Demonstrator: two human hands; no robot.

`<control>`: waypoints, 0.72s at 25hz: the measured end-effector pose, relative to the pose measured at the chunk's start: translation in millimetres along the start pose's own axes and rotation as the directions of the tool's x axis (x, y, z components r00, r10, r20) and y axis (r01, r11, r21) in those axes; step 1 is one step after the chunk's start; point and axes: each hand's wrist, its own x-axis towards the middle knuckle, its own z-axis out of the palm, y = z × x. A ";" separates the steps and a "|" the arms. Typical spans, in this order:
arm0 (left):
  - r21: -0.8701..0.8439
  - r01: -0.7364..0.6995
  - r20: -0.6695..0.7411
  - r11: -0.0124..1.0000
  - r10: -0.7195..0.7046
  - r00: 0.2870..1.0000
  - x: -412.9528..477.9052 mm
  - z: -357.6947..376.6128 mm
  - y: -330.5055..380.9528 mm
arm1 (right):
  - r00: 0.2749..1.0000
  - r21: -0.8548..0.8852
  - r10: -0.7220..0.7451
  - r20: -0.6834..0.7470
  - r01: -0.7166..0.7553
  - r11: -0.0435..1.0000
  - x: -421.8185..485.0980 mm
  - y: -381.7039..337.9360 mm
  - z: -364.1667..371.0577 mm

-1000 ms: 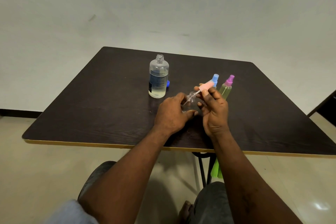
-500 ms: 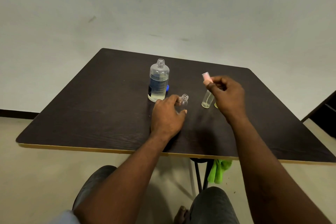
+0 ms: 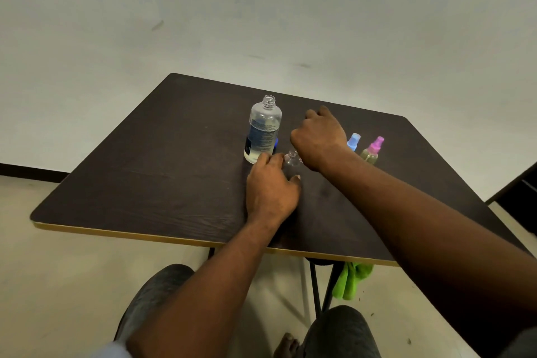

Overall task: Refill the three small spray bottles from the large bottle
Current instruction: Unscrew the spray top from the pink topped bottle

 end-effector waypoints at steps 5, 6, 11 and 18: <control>-0.053 0.022 -0.024 0.998 -0.023 0.999 -2.5 -2.0 1.1 | 0.993 -0.064 0.006 0.118 0.001 0.998 14.4 9.0 3.7; -0.064 0.023 -0.031 0.998 -0.025 0.999 -2.4 -2.3 1.2 | 0.990 -0.078 0.001 0.138 0.010 0.997 15.5 9.1 6.4; -0.084 0.030 -0.053 0.996 -0.034 0.998 -0.9 -2.9 1.5 | 0.977 -0.105 0.005 0.215 0.018 0.994 17.5 0.9 17.4; -0.113 0.036 -0.079 0.993 -0.045 0.996 -1.6 -3.1 2.6 | 0.979 -0.102 0.013 0.202 0.008 0.995 16.6 10.8 8.3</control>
